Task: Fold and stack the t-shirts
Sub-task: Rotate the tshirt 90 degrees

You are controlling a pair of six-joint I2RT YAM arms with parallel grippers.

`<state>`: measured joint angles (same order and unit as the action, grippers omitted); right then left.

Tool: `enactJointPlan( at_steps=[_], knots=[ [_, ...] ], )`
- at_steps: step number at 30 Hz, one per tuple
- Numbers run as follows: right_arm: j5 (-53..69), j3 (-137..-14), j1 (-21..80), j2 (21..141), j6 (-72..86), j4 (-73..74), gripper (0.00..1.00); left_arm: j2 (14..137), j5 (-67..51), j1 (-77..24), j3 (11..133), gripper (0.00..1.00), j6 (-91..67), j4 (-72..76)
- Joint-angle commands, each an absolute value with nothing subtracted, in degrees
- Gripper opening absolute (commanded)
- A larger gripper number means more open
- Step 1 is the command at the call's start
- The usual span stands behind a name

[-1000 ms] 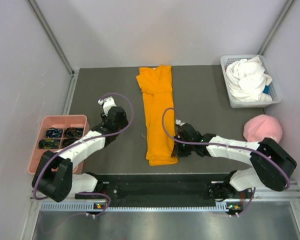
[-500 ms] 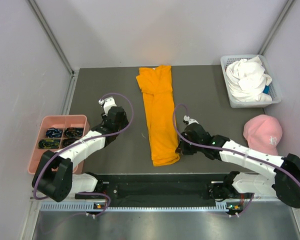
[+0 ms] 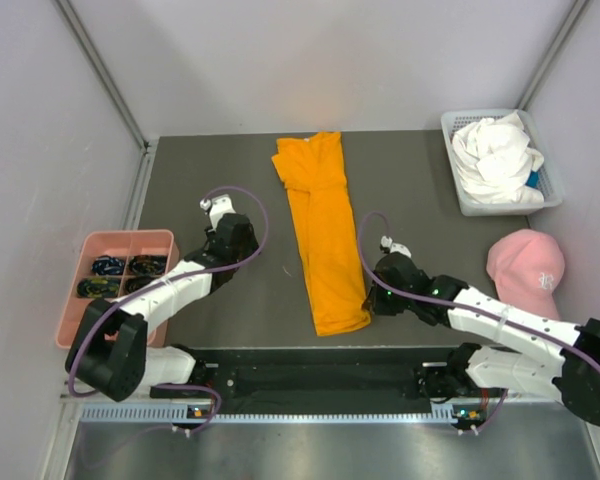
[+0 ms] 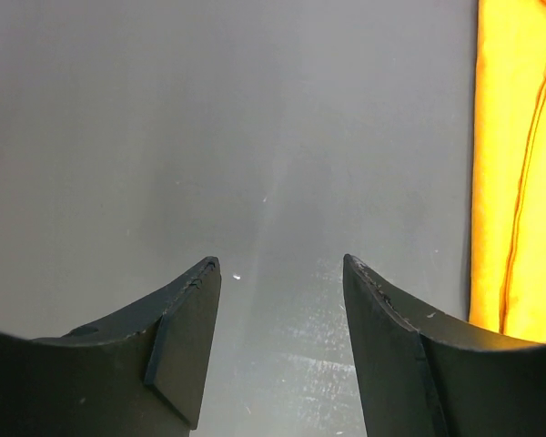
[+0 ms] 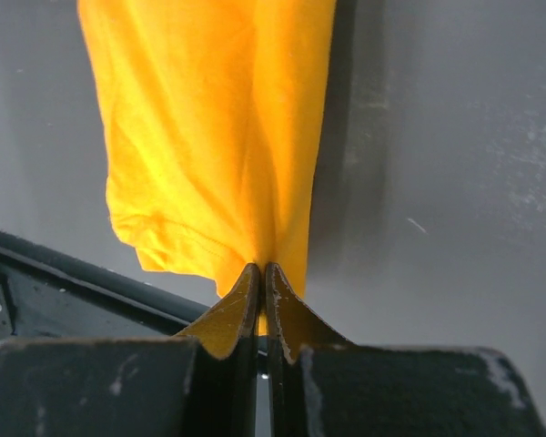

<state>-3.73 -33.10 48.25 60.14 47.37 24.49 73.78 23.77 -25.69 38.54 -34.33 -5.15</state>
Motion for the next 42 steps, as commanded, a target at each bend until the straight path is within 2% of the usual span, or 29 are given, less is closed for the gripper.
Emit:
enactJointPlan(
  at_steps=[1, 13, 17, 27, 33, 42],
  knots=[
    [-7.82, -32.43, 49.04, 58.18, 50.44, 28.56, 0.02, 74.27, 22.94, -25.93, 40.08, 0.61, -33.49, -3.25],
    [-9.84, -27.6, 49.13, 55.9, 54.76, 27.95, 0.02, 76.46, 12.13, -29.08, 42.0, 0.6, -32.7, 3.86],
    [-9.23, -26.9, 49.13, 55.55, 54.84, 27.33, 0.02, 80.5, 16.68, -35.22, 47.36, 0.63, -30.07, 5.09],
    [-9.32, -26.1, 49.04, 52.48, 54.67, 28.21, 0.02, 102.02, 26.27, -42.27, 62.04, 0.66, -24.26, 4.57],
    [-9.67, -25.66, 49.13, 51.59, 54.67, 28.74, 0.02, 106.78, 26.72, -42.28, 64.51, 0.66, -23.82, 5.27],
    [-9.84, -25.66, 49.22, 52.21, 54.67, 28.74, 0.02, 107.67, 24.79, -42.36, 64.07, 0.66, -25.4, 7.12]
  ],
)
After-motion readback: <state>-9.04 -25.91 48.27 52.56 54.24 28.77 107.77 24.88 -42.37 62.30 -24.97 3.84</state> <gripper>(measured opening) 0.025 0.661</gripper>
